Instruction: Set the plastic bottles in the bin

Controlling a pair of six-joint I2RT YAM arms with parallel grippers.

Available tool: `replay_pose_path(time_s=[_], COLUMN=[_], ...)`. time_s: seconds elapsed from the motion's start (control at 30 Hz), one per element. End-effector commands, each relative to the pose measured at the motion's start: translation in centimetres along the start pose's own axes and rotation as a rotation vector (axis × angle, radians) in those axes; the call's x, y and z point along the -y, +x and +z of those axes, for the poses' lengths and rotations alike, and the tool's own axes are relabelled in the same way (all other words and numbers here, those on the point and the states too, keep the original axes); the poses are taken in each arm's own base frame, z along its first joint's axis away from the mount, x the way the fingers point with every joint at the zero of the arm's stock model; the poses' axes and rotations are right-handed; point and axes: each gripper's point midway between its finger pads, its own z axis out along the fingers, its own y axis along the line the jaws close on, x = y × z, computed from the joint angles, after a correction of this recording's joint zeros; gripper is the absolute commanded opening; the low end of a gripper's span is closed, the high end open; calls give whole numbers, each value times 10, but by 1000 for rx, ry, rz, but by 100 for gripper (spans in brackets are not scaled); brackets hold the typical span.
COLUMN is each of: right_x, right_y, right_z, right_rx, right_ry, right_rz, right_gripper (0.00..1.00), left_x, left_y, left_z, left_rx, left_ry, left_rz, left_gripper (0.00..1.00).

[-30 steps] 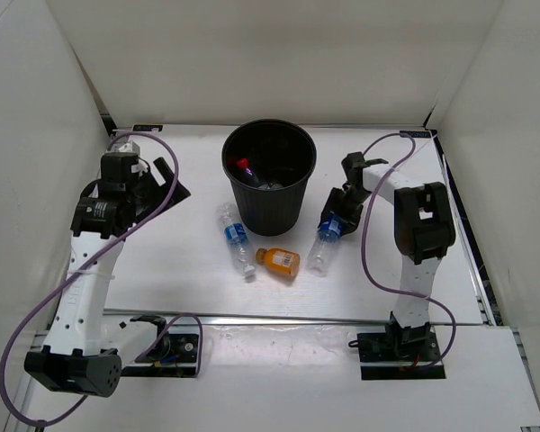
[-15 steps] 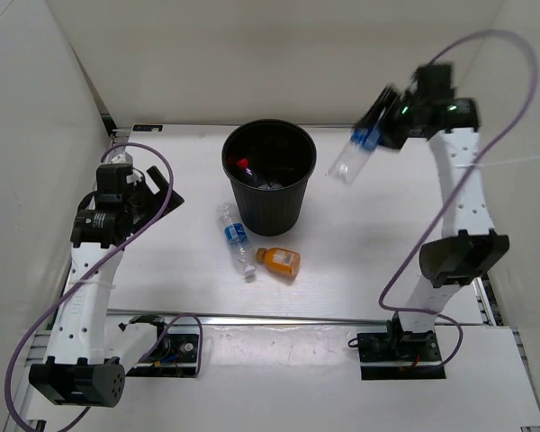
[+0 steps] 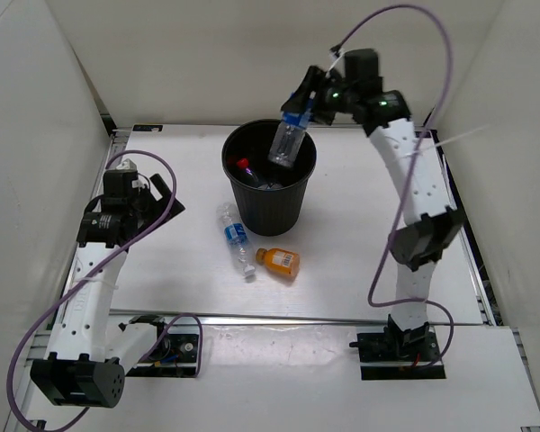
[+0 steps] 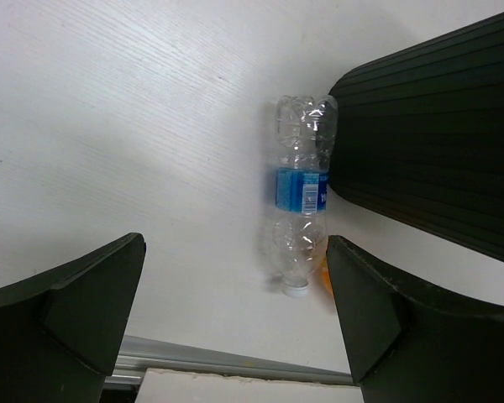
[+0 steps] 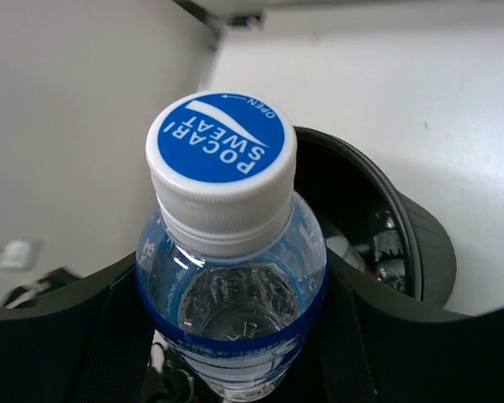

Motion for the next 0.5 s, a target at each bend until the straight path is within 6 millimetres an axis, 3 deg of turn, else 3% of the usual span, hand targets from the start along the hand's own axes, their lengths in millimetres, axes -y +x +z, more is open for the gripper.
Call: replay_pose_path(time_s=[0.0,0.1,0.17,0.23,0.3,0.33,0.47], right_x=[-2,1,3,6,0,-1,-5], right_y=[0,7,9,12,5,1,-26], right_z=[16,26,22,17,1,-4,-47], right_rx=[50,45,45,36,68,88,185], right_ry=[56,72,87,104,119,128,162], right_rz=[-94,-134,-145,-151,-168,-171,-183], right_gripper=[48,65,88,100,100,100,100], left_x=[-10,-10,-12,-11,-4,12,24], left_y=[0,3,1,1,8,9,33], left_z=[-3,3,6,10,16,20,44], left_rx=[25,22,35,22,-23,-55,-156], left_ry=[-34,-25,-45,-26,30,124,232], left_rz=[-4,-13,-65,-83,-94,-88,-111], left_gripper=[100,100,100,100,100,100,100])
